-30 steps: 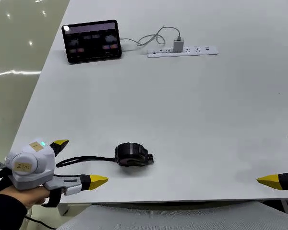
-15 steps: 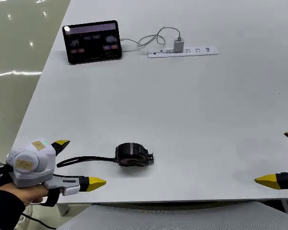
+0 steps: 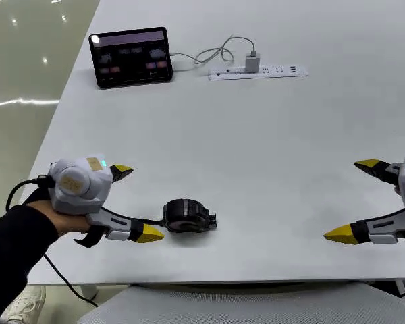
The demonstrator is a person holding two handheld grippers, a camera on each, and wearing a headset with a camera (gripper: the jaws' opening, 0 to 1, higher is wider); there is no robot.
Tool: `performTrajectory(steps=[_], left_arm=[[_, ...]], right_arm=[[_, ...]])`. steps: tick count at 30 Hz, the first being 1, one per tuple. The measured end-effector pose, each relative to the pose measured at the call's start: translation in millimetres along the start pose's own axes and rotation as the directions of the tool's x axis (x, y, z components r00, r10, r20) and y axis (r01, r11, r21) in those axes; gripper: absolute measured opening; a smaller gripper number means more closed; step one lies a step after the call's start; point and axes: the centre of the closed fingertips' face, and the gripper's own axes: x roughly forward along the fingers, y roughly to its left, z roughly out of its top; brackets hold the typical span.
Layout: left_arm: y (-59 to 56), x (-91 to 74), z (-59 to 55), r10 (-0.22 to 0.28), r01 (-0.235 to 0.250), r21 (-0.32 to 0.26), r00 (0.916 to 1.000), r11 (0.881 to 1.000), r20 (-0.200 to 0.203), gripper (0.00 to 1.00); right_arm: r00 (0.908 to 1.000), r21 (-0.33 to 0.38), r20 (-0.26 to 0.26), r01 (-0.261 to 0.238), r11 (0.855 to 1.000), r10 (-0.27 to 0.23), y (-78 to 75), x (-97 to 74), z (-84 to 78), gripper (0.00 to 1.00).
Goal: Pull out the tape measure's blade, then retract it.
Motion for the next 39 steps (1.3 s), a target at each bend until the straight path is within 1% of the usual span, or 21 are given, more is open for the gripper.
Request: performTrajectory(steps=[1,5,9,12,13,15,16,17,21,22,24,26,27,28,29,30,31,33,35,36,39], left_arm=[[-2.4,4.6,1.6,-0.015,0.016,0.019,0.9998,1.000,-0.014,0.90],[-5.3,17.2,3.7,-0.033,0.035,0.059,0.9983,0.998,-0.048,0.87],[-11.2,31.8,-3.9,-0.076,0.089,0.114,0.9906,0.989,-0.113,0.81],[-22.8,41.4,-6.4,-0.123,0.154,0.180,0.9772,0.972,-0.173,0.73],[-22.8,44.9,-6.5,-0.112,0.154,0.214,0.9740,0.965,-0.197,0.69],[-21.9,53.0,-3.1,-0.111,0.164,0.285,0.9747,0.944,-0.194,0.57],[-20.9,56.7,-0.9,-0.099,0.156,0.302,0.9757,0.940,-0.195,0.52],[-22.0,59.2,-0.8,-0.101,0.158,0.291,0.9743,0.943,-0.201,0.49],[-28.6,67.6,-1.6,-0.136,0.205,0.295,0.9619,0.933,-0.237,0.47],[-29.9,69.0,-1.4,-0.140,0.210,0.297,0.9602,0.932,-0.242,0.46],[-33.1,71.4,-0.4,-0.154,0.227,0.299,0.9565,0.927,-0.247,0.41],[-41.3,71.2,-0.4,-0.194,0.265,0.284,0.9470,0.921,-0.256,0.35],[-39.7,72.6,-1.0,-0.179,0.255,0.301,0.9494,0.919,-0.258,0.34],[-40.6,73.3,-1.9,-0.182,0.264,0.320,0.9472,0.910,-0.264,0.34],[-40.2,72.7,-2.3,-0.182,0.265,0.314,0.9460,0.912,-0.268,0.34],[-40.9,72.2,-2.7,-0.191,0.276,0.320,0.9427,0.906,-0.273,0.33],[-42.2,71.9,-3.9,-0.201,0.297,0.348,0.9367,0.889,-0.287,0.33],[-43.5,72.5,-5.9,-0.190,0.306,0.386,0.9312,0.870,-0.311,0.33],[-43.2,73.7,-5.9,-0.175,0.293,0.370,0.9313,0.882,-0.319,0.33],[-43.1,73.8,-6.1,-0.169,0.288,0.370,0.9315,0.883,-0.322,0.33],[-42.0,74.7,-7.3,-0.151,0.273,0.377,0.9343,0.885,-0.323,0.33]], right_arm=[[0.9999,-0.007,0.003,-0.012,1.000,0.012,3.2,6.8,4.6,1.00],[0.9981,-0.052,0.011,-0.060,0.997,0.060,16.0,25.1,17.6,1.00],[0.9941,-0.075,0.014,-0.107,0.991,0.108,29.6,42.3,30.0,1.00],[0.9895,-0.101,0.017,-0.141,0.985,0.143,40.1,57.5,38.6,1.00],[0.9872,-0.109,0.021,-0.155,0.982,0.158,45.0,63.9,42.6,0.99],[0.9820,-0.111,0.014,-0.186,0.976,0.188,52.7,73.1,45.9,0.97],[0.9788,-0.116,0.011,-0.202,0.973,0.204,57.5,79.7,47.9,0.96],[0.9780,-0.126,0.006,-0.206,0.970,0.209,59.3,85.0,47.4,0.94],[0.9679,-0.144,-0.008,-0.250,0.958,0.251,70.8,104.0,50.2,0.87],[0.9646,-0.146,-0.014,-0.263,0.954,0.263,73.6,107.6,50.9,0.84],[0.9503,-0.144,-0.038,-0.311,0.939,0.309,83.7,115.8,50.4,0.74],[0.9470,-0.165,-0.060,-0.321,0.932,0.316,88.9,126.4,49.6,0.71],[0.9422,-0.174,-0.073,-0.335,0.926,0.327,92.6,129.7,48.7,0.68],[0.9407,-0.179,-0.072,-0.339,0.924,0.332,96.2,134.9,50.1,0.64],[0.9412,-0.186,-0.076,-0.338,0.923,0.329,98.0,138.2,50.4,0.62],[0.9417,-0.193,-0.081,-0.336,0.922,0.326,99.6,141.6,50.4,0.60],[0.9389,-0.199,-0.088,-0.344,0.918,0.333,102.8,145.6,50.1,0.59],[0.9347,-0.205,-0.099,-0.355,0.912,0.341,107.1,151.7,49.4,0.53],[0.9316,-0.210,-0.111,-0.362,0.908,0.346,109.7,156.4,48.0,0.49],[0.9289,-0.212,-0.118,-0.369,0.905,0.351,111.8,159.4,47.2,0.47],[0.9285,-0.239,-0.139,-0.369,0.898,0.344,113.0,168.0,44.7,0.40]])
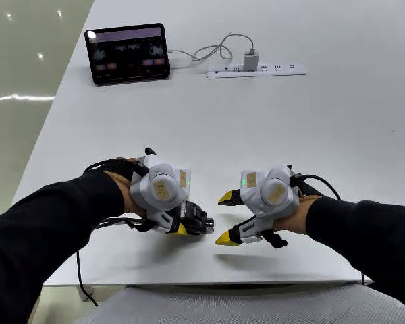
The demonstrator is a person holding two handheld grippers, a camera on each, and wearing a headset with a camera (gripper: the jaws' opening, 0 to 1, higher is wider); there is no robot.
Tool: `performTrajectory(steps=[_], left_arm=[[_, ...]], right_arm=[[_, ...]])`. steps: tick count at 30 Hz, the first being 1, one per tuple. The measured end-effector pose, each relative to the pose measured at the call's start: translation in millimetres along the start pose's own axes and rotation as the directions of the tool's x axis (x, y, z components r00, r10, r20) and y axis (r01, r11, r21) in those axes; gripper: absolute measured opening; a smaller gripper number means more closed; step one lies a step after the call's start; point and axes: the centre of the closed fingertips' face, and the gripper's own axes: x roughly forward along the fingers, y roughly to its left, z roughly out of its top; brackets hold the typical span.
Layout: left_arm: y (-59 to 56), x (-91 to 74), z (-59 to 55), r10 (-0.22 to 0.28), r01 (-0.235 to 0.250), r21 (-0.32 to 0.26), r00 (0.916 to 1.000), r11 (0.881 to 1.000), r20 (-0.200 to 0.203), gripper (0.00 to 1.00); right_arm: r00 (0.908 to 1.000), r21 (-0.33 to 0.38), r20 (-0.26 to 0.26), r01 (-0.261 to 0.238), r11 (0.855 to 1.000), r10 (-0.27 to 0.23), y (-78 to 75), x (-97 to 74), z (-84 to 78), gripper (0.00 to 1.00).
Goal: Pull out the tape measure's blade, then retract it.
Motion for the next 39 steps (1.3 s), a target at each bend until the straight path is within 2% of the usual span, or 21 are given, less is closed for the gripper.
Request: performTrajectory(steps=[4,6,8,12,13,14,15,16,17,22,24,26,29,32,36,39], left_arm=[[2.4,1.4,-1.2,0.021,-0.021,-0.023,0.9997,0.999,-0.009,0.33],[3.2,1.6,-1.3,0.021,-0.021,-0.039,0.9997,0.999,-0.009,0.33],[2.4,1.5,-1.5,0.019,-0.019,-0.041,0.9998,0.999,-0.012,0.34],[2.7,2.6,-2.2,0.028,-0.029,-0.071,0.9995,0.997,-0.015,0.34],[2.2,2.5,-2.2,0.029,-0.030,-0.066,0.9994,0.997,-0.017,0.34],[1.8,2.5,-2.3,0.030,-0.031,-0.063,0.9994,0.998,-0.019,0.34],[2.3,2.4,-2.8,0.034,-0.036,-0.065,0.9990,0.997,-0.027,0.34],[2.4,2.5,-2.9,0.034,-0.036,-0.069,0.9990,0.997,-0.029,0.34],[4.1,2.5,-3.3,0.043,-0.046,-0.084,0.9984,0.995,-0.036,0.34],[2.9,3.5,-3.5,0.037,-0.041,-0.074,0.9975,0.996,-0.060,0.34],[3.2,3.6,-3.6,0.037,-0.043,-0.098,0.9975,0.994,-0.061,0.35],[2.9,3.6,-3.9,0.035,-0.041,-0.095,0.9974,0.995,-0.063,0.35],[1.9,4.1,-5.5,0.035,-0.040,-0.057,0.9958,0.998,-0.085,0.34],[2.9,3.7,-5.9,0.039,-0.045,-0.069,0.9956,0.997,-0.085,0.34],[4.0,3.2,-6.2,0.042,-0.048,-0.088,0.9964,0.995,-0.073,0.34],[5.3,3.1,-6.1,0.045,-0.052,-0.111,0.9967,0.992,-0.068,0.34]], right_arm=[[0.9999,0.010,-0.006,-0.009,1.000,0.009,-1.0,8.6,1.8,0.30],[0.9994,-0.013,-0.032,-0.018,1.000,0.017,-0.4,13.6,-1.5,0.25],[0.9985,-0.022,-0.052,-0.021,1.000,0.020,-0.8,18.4,-3.7,0.25],[0.9981,-0.025,-0.059,-0.020,0.999,0.019,-1.8,25.4,-3.1,0.17],[0.9972,-0.028,-0.074,-0.009,1.000,0.007,-3.5,26.0,-5.8,0.17],[0.9972,-0.038,-0.074,-0.017,0.999,0.014,-2.2,27.1,-6.7,0.16],[0.9975,-0.112,-0.069,-0.022,0.993,0.015,-4.6,26.4,-5.8,0.14],[0.9973,-0.058,-0.072,-0.015,0.998,0.011,-4.3,25.2,-7.1,0.13],[0.9962,-0.037,-0.087,-0.003,0.999,0.000,-6.5,23.8,-8.8,0.11],[0.9959,-0.036,-0.091,-0.006,0.999,0.002,-6.4,25.1,-6.9,0.10],[0.9945,-0.028,-0.104,-0.002,1.000,-0.001,-6.4,26.2,-6.5,0.10],[0.9934,-0.023,-0.115,-0.002,1.000,-0.001,-7.2,26.5,-6.6,0.10],[0.9934,-0.046,-0.114,-0.016,0.999,0.011,-6.6,23.7,-8.0,0.09],[0.9938,-0.045,-0.111,-0.011,0.999,0.006,-7.3,22.0,-8.9,0.08],[0.9925,0.010,-0.122,0.008,1.000,-0.007,-10.6,19.4,-12.0,0.08],[0.9911,0.003,-0.132,0.015,1.000,-0.014,-13.5,14.3,-17.9,0.08]])
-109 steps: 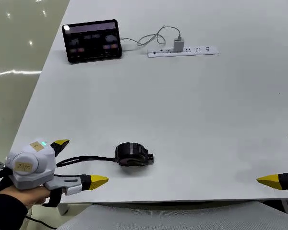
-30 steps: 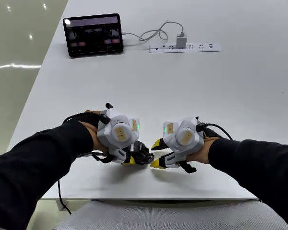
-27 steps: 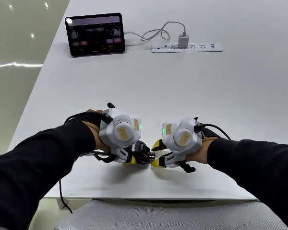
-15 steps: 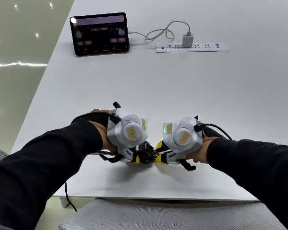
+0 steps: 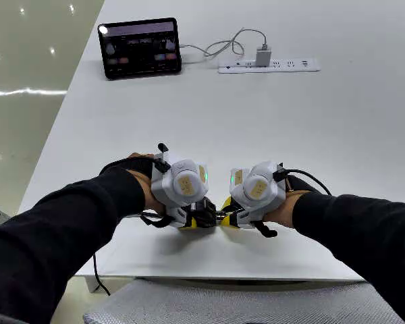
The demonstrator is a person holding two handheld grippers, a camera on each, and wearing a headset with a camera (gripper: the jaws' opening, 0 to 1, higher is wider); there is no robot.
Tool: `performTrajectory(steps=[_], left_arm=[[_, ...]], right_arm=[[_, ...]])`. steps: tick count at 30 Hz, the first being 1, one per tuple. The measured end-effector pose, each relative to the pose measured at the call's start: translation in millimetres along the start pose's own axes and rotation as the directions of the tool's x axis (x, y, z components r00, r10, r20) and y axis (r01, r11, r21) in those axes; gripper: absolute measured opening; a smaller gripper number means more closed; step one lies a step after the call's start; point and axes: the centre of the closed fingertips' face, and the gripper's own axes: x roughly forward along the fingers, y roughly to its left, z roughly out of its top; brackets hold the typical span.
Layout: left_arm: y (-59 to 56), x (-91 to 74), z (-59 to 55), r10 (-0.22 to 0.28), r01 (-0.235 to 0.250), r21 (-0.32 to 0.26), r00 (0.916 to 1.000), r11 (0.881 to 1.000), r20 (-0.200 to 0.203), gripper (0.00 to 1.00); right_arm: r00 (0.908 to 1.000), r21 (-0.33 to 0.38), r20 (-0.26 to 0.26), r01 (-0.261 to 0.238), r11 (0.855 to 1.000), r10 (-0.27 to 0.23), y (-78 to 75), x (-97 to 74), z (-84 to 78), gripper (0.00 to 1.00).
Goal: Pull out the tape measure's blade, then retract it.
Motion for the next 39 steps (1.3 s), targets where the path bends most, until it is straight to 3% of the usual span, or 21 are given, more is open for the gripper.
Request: performTrajectory(steps=[7,39], left_arm=[[-0.6,0.1,0.3,-0.001,0.001,-0.005,1.0000,1.000,-0.003,0.34],[-0.1,0.1,1.3,0.008,-0.008,-0.019,0.9999,1.000,0.011,0.34]], right_arm=[[0.9999,-0.036,0.017,0.004,0.999,-0.004,1.4,-6.1,-5.6,0.08],[0.9999,0.027,-0.003,0.017,0.999,-0.017,-3.5,-21.3,-25.3,0.09]])
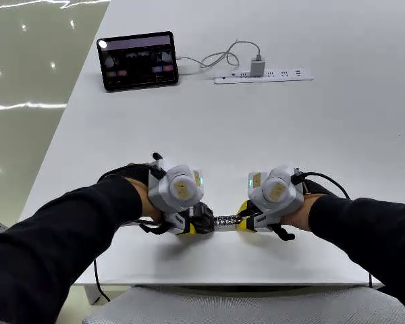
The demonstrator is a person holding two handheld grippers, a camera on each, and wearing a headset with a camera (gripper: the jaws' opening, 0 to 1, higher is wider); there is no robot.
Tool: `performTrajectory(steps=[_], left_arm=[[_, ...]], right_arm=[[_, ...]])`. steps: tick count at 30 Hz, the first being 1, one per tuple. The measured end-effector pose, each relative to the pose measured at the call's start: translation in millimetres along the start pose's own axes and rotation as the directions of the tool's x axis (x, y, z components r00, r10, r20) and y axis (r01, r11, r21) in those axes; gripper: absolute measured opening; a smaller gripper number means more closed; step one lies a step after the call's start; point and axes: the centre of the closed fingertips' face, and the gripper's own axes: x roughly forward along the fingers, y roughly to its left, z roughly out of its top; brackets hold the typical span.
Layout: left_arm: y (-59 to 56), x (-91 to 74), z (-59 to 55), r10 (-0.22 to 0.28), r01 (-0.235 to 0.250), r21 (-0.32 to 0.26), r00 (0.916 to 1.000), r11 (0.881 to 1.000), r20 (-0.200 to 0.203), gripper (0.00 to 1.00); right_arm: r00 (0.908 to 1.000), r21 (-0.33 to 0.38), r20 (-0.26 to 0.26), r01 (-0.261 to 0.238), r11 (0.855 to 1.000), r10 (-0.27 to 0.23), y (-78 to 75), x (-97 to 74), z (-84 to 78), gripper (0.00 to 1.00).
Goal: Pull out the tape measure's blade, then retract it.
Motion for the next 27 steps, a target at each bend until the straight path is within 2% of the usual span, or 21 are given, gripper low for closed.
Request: performTrajectory(steps=[5,11,18,27], left_arm=[[-0.2,-1.0,0.5,-0.023,0.023,-0.010,0.9997,1.000,0.009,0.34],[-0.4,-0.7,1.0,-0.024,0.024,-0.012,0.9995,1.000,0.023,0.34],[-0.6,-0.6,1.0,-0.022,0.022,-0.013,0.9996,1.000,0.018,0.34],[-2.2,-1.3,1.0,-0.026,0.026,0.016,0.9991,1.000,0.034,0.34]], right_arm=[[1.0000,0.007,0.003,0.001,1.000,-0.001,-0.1,0.3,0.2,0.09],[1.0000,-0.001,-0.004,0.002,1.000,-0.002,-0.2,0.1,-0.2,0.08],[1.0000,-0.002,-0.005,0.001,1.000,-0.001,0.0,-0.3,-0.7,0.09],[1.0000,0.003,-0.005,-0.002,1.000,0.002,-0.1,-2.0,-4.4,0.09]])
